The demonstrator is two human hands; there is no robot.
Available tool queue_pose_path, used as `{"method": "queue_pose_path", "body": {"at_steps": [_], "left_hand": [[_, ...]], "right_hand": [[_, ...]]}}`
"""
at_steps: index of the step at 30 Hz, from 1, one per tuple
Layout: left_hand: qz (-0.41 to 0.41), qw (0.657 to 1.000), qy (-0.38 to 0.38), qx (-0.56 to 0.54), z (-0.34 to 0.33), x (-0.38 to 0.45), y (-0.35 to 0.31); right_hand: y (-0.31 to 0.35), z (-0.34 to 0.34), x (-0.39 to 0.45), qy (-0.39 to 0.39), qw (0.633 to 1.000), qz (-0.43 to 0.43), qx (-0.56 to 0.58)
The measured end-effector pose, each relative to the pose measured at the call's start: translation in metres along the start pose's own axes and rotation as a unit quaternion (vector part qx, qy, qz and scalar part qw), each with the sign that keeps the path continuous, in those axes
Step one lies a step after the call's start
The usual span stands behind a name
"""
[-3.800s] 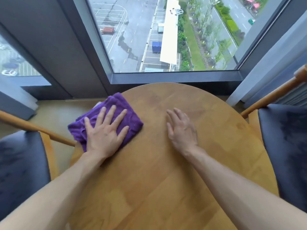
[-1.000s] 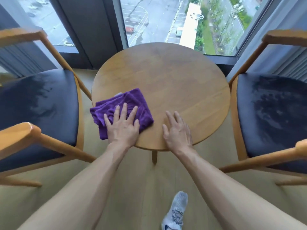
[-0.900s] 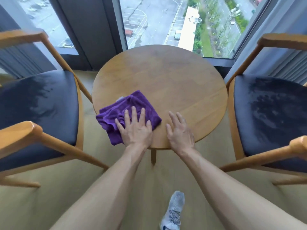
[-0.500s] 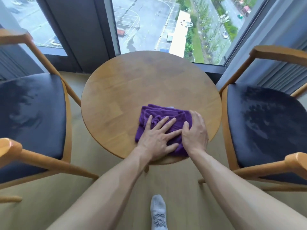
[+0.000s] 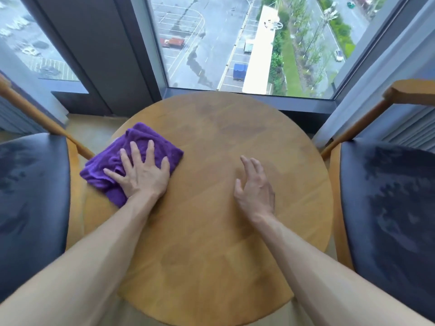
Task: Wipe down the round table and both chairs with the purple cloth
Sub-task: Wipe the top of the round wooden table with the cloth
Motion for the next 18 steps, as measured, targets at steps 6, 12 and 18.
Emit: {"method": "queue_pose_path", "body": {"at_steps": [6, 12, 18], "left_hand": [[-0.058, 0.998, 0.014, 0.004, -0.023, -0.001, -0.167], [-0.428, 0.898, 0.083, -0.066, -0.031, -0.073, -0.289], [-0.370, 0.912, 0.018, -0.177, 0.050, -0.011, -0.167]], "right_hand": [[-0.028, 0.040, 0.057, -0.063, 0.998, -0.017, -0.006], [-0.066, 0.085, 0.080, -0.144, 0.984, -0.038, 0.094], [-0.028, 0.031, 0.111, -0.038, 0.979, -0.077, -0.183]]}}
Point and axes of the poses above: each hand's wrist, its own x-axis towards the middle knuckle, its own z-axis out of the back of the hand, y = z × x, the point moved 10 cm from there along x, towards the middle knuckle, and after that the axes turned 13 degrees about y, right-handed, at the moved point
